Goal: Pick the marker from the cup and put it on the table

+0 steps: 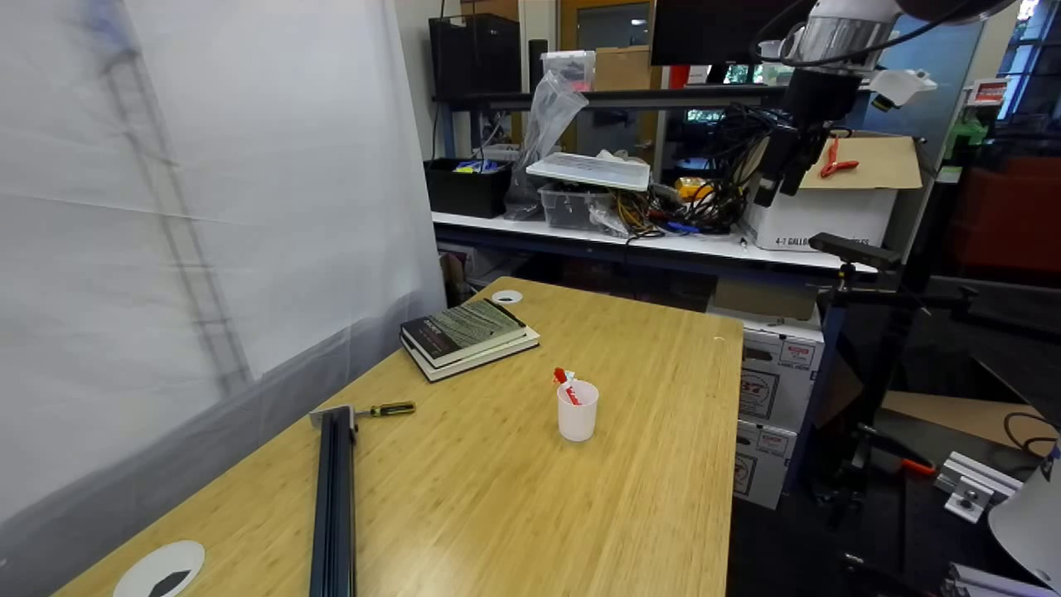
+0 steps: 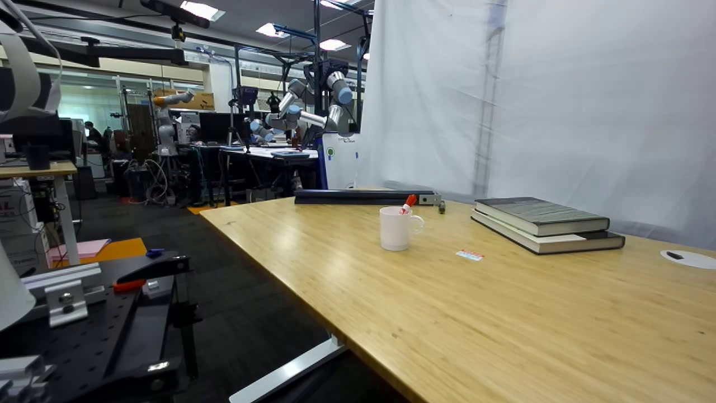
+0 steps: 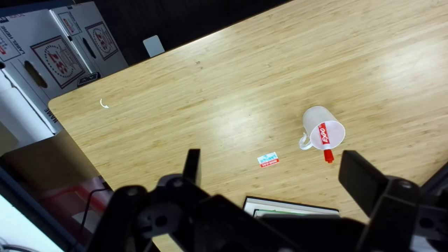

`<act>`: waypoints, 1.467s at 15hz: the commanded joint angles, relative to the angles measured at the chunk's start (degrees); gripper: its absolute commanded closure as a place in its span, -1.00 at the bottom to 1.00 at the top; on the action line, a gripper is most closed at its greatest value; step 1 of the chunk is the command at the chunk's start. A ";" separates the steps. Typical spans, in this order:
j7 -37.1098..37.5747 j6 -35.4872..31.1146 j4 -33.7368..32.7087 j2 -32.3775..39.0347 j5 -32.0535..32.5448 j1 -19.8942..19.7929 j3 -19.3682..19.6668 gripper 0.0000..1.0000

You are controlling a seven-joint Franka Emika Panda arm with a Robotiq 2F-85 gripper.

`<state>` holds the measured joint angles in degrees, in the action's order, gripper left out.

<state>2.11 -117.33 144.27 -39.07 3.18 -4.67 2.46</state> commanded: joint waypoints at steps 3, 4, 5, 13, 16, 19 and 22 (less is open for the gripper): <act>-0.03 0.09 -0.09 0.03 -0.01 -0.01 0.00 -1.00; -0.03 0.09 -0.09 0.03 -0.01 -0.01 0.00 -1.00; -0.03 0.09 -0.09 0.03 -0.01 -0.01 0.00 -1.00; -0.03 0.09 -0.09 0.03 -0.01 -0.01 0.00 -1.00; -0.14 -1.93 -1.46 3.82 0.39 0.03 -0.14 -1.00; -0.57 -5.05 -2.68 8.30 0.69 0.26 -0.34 -1.00; -0.74 -6.85 -4.91 14.09 1.38 0.80 -1.27 -1.00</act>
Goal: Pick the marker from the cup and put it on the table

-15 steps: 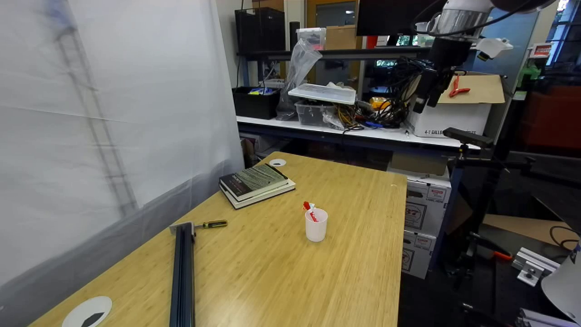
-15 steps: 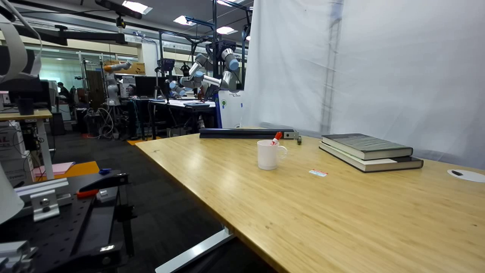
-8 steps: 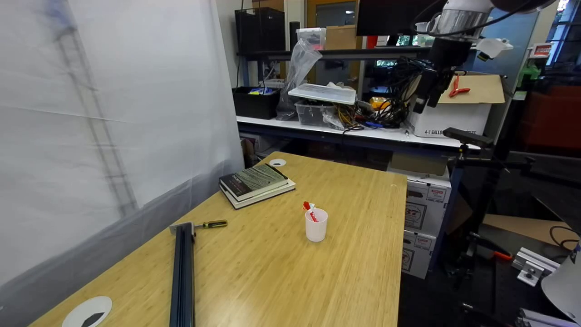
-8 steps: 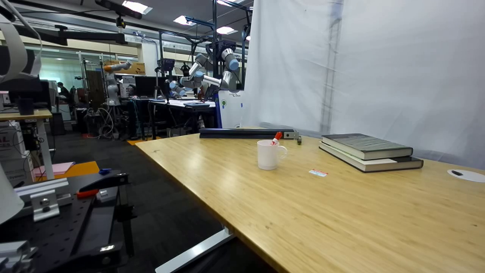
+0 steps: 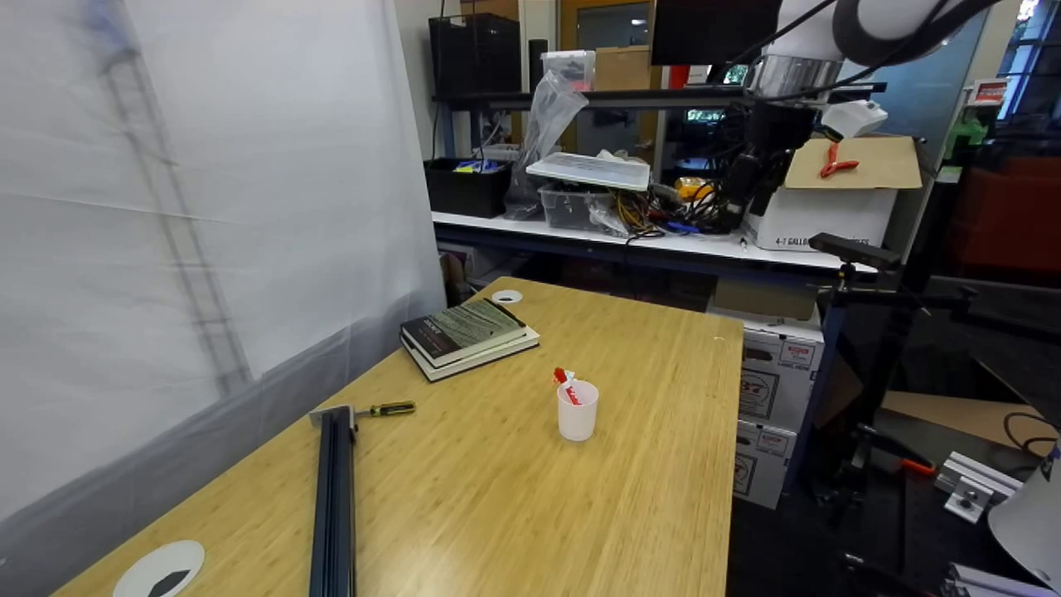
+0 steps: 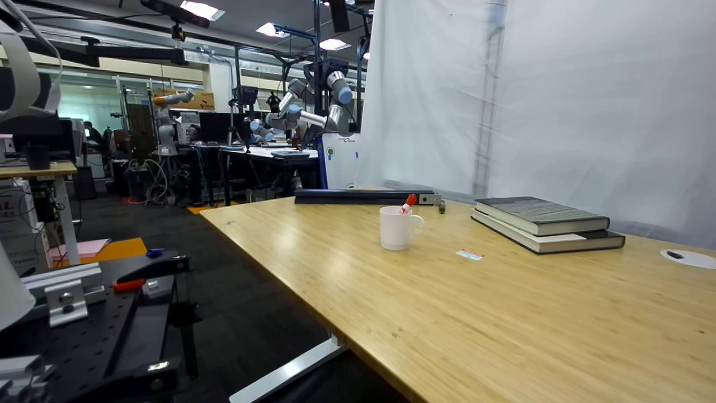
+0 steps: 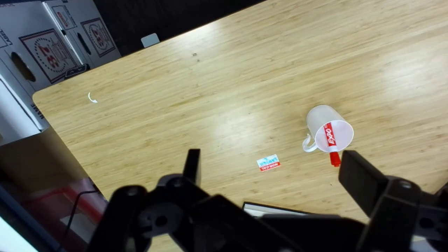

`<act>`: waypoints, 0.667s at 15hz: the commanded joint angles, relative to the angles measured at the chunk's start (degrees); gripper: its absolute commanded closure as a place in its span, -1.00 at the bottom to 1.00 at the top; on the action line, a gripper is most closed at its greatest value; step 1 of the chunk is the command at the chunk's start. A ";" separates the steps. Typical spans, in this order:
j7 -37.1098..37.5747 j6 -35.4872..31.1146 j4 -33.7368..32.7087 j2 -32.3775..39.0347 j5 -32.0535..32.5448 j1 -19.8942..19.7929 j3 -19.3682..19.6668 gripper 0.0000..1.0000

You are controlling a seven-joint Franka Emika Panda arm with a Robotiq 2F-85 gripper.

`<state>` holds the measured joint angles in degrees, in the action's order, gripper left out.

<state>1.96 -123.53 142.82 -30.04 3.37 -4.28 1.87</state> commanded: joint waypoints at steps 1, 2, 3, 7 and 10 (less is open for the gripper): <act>-0.63 -0.63 -4.38 6.84 1.47 0.63 -1.00 -1.00; -0.67 -0.49 -5.45 8.76 1.57 1.05 -1.36 -1.00; -0.67 -0.38 -6.50 10.54 1.77 1.40 -1.71 -1.00; -0.94 0.47 -10.95 16.20 2.09 2.94 -2.67 -1.00; -0.77 0.57 -13.71 19.75 2.22 3.84 -3.23 -1.00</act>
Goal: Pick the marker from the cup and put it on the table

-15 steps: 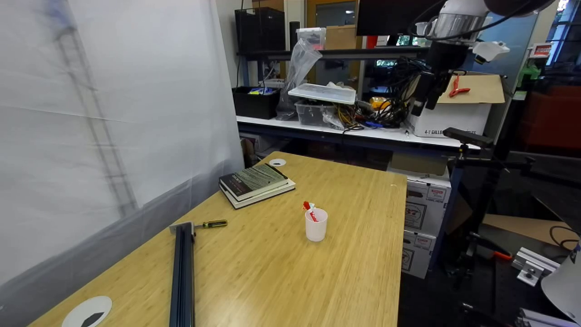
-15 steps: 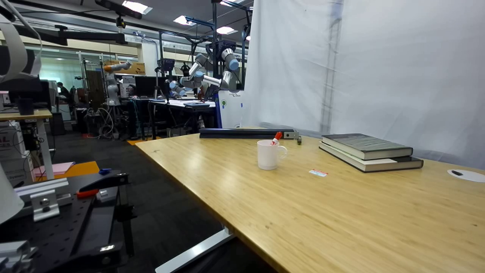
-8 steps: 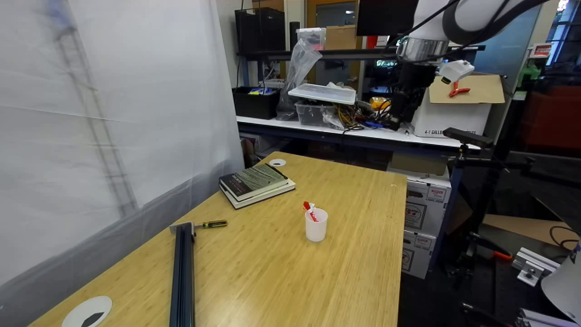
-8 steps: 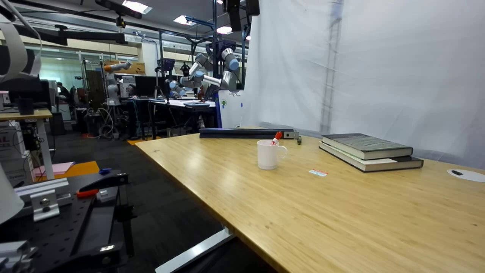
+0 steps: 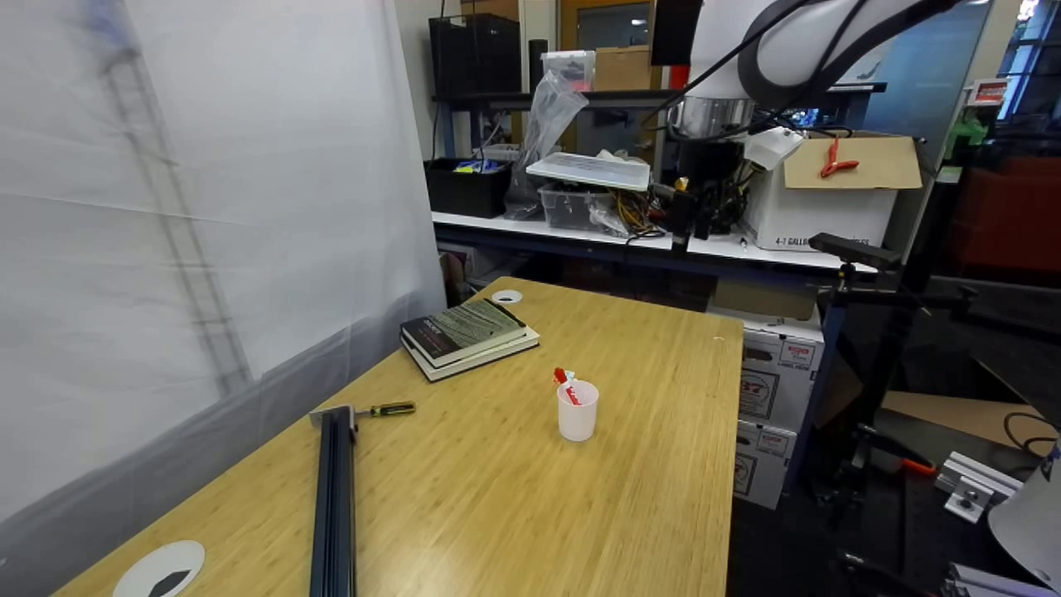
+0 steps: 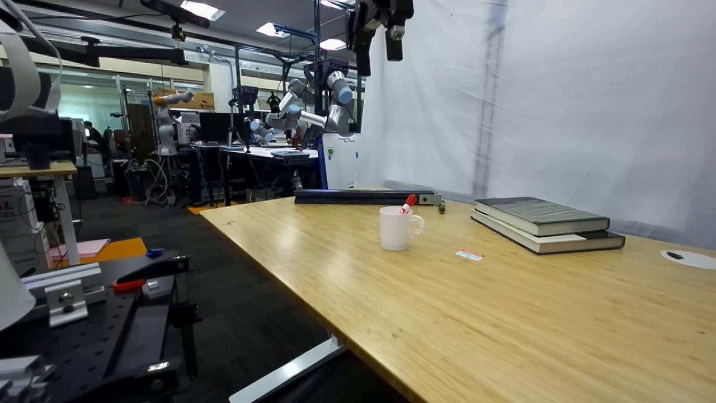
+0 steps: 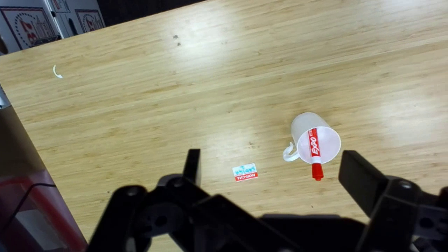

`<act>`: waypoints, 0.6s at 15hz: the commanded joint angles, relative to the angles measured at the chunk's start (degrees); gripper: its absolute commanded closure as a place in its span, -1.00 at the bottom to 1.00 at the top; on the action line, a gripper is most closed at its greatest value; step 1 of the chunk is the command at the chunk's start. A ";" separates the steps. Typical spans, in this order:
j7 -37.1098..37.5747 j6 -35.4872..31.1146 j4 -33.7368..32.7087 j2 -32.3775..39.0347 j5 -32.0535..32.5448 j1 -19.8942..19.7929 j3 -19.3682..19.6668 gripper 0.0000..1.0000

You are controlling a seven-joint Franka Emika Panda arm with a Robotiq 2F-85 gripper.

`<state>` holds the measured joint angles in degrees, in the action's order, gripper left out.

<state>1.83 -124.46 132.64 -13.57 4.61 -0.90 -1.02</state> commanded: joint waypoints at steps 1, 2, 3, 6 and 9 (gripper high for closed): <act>-0.49 1.29 -4.16 4.43 1.05 0.68 -0.49 -1.00; -0.61 0.68 -4.68 5.69 0.85 0.93 -0.51 -1.00; -0.71 0.00 -5.08 6.87 0.71 1.14 -0.46 -1.00; -0.80 -2.55 -6.11 10.79 -0.03 1.48 -0.31 -1.00; -0.59 -5.45 -7.08 14.65 -0.57 1.57 -0.26 -1.00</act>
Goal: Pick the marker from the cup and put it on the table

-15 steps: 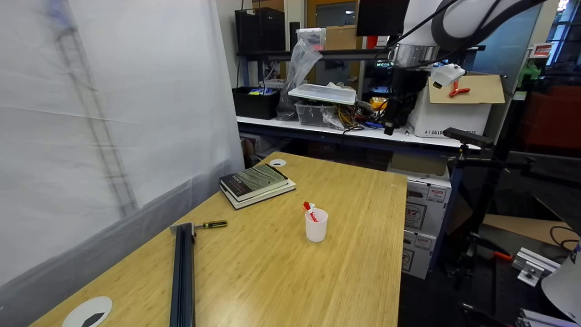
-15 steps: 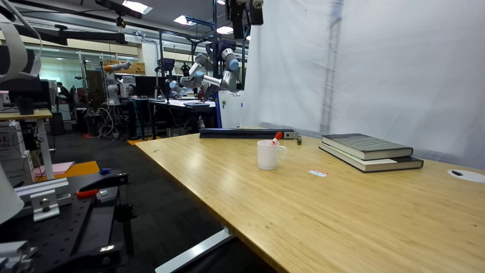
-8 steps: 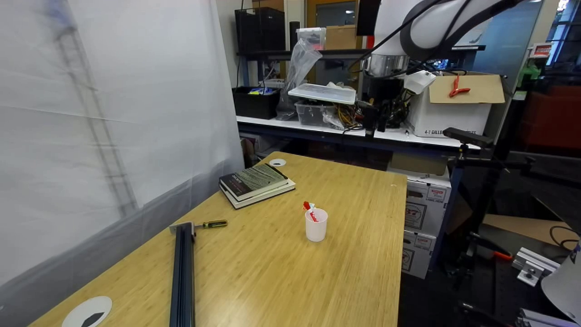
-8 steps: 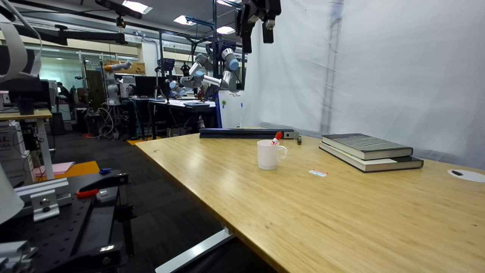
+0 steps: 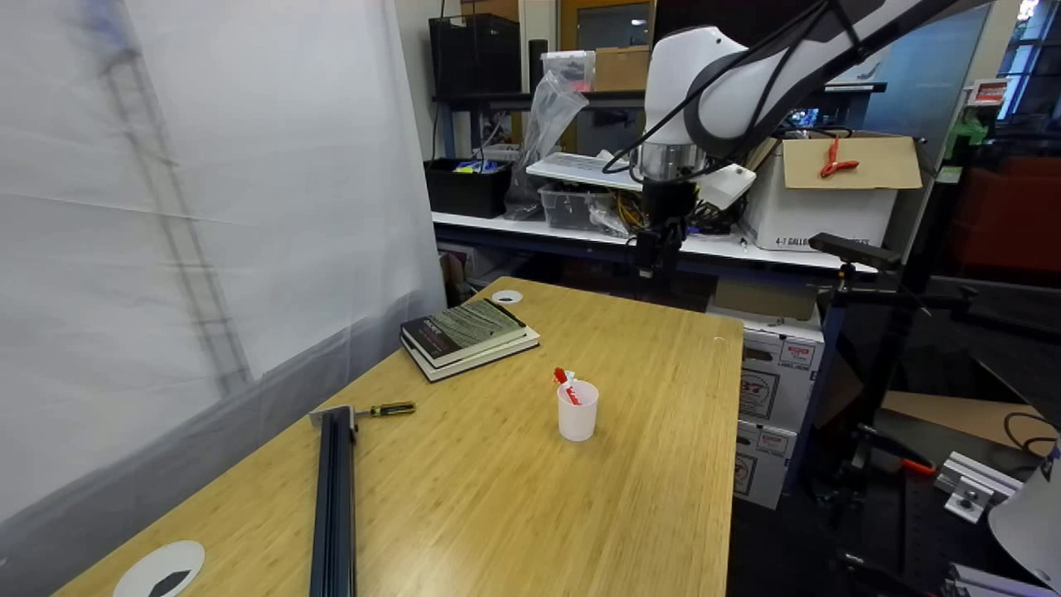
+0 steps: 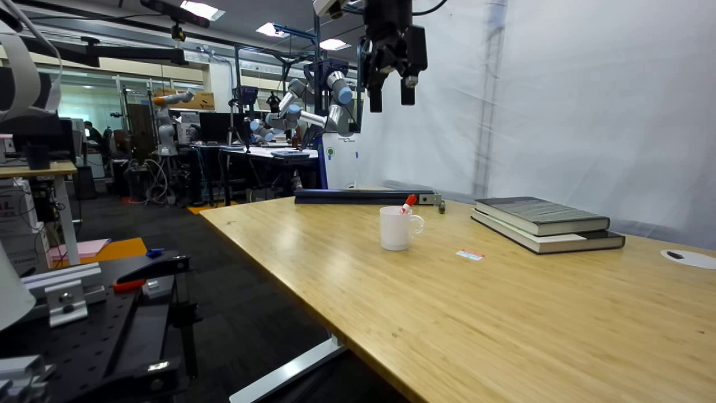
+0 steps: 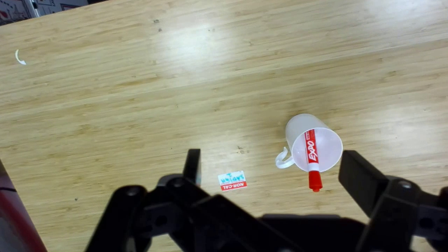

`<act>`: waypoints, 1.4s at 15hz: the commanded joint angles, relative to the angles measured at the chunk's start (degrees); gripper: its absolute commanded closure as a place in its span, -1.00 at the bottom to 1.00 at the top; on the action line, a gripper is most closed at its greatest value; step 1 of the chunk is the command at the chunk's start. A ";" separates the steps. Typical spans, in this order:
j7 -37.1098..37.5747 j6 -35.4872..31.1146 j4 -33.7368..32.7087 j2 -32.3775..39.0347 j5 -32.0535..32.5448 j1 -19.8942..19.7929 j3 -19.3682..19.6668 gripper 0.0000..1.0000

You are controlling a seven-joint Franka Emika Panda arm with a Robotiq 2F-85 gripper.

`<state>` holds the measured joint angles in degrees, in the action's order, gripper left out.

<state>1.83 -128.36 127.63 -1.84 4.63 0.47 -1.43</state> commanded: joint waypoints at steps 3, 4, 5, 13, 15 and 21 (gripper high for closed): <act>-0.49 -4.67 -2.62 5.96 -1.74 0.38 0.00 -1.00; -0.29 -5.79 -2.75 6.84 -2.00 0.51 -0.08 -1.00; -0.08 -6.85 -2.98 7.63 -2.60 0.71 -0.23 -1.00; 4.96 -14.97 -3.56 11.59 -4.12 3.58 -1.89 -1.00; 6.27 -17.05 -2.80 12.37 -3.27 4.06 -1.71 -1.00; 8.42 -21.95 -1.05 15.08 -1.33 4.55 -0.41 -1.00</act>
<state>8.54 -147.38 125.80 13.03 1.87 4.34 -2.71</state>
